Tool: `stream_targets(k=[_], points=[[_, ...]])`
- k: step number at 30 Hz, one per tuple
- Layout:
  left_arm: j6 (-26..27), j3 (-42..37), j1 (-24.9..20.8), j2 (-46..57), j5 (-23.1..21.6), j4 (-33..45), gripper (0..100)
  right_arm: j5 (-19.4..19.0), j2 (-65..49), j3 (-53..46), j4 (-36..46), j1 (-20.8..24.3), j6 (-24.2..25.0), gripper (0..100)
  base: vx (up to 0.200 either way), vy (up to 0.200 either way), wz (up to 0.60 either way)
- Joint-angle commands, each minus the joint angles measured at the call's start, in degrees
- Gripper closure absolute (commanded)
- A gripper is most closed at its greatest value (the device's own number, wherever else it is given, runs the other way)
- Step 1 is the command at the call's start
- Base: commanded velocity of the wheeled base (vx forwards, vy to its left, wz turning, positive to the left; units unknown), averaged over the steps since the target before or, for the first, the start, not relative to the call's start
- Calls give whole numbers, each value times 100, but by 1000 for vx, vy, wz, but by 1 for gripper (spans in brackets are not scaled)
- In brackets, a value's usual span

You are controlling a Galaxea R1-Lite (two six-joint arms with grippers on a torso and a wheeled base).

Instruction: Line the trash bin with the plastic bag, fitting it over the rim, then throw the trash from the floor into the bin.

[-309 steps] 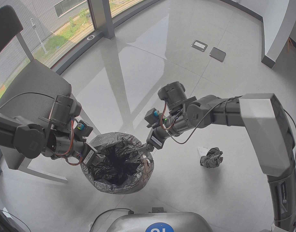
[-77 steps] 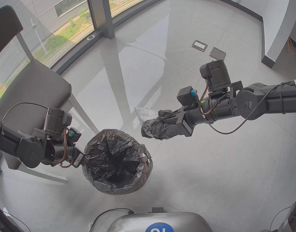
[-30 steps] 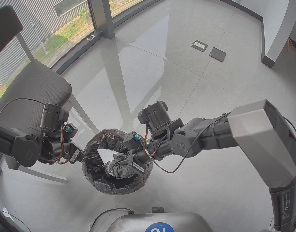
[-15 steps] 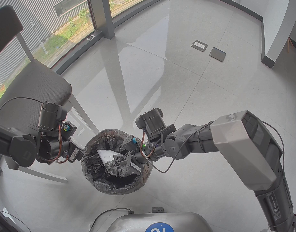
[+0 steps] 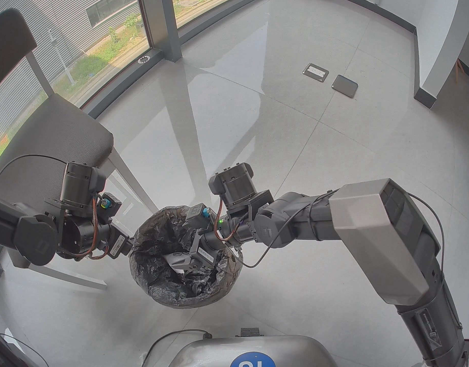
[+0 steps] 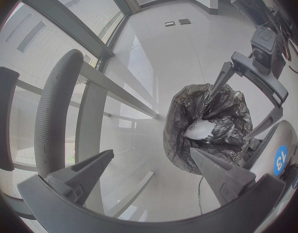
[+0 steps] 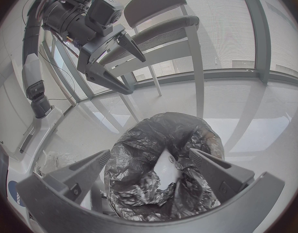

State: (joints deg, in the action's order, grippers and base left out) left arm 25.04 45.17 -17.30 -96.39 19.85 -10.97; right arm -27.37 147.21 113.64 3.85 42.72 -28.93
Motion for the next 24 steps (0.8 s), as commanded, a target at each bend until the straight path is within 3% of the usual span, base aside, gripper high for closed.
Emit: stream_targets(k=[1, 8, 14, 17, 24], points=[[1, -17, -2, 24, -7, -1, 0, -5, 79, 95, 10, 105, 28, 0, 0, 0, 0], [-43, -192, -72, 112, -262, -19, 0, 3, -246, 0, 98, 17, 107, 0, 0, 0, 0], [-641, -307, -81, 112, -754, -28, 0, 223, -1002, -738, 125, -281, 792, 0, 0, 0, 0], [-781, -289, -89, 129, -807, -45, 0, 522, -1590, -1415, 142, -536, 1302, 0, 0, 0, 0], [-799, -96, -503, 472, -816, -63, 0, 1269, -2830, -2909, 142, -1134, 1337, 0, 0, 0, 0]])
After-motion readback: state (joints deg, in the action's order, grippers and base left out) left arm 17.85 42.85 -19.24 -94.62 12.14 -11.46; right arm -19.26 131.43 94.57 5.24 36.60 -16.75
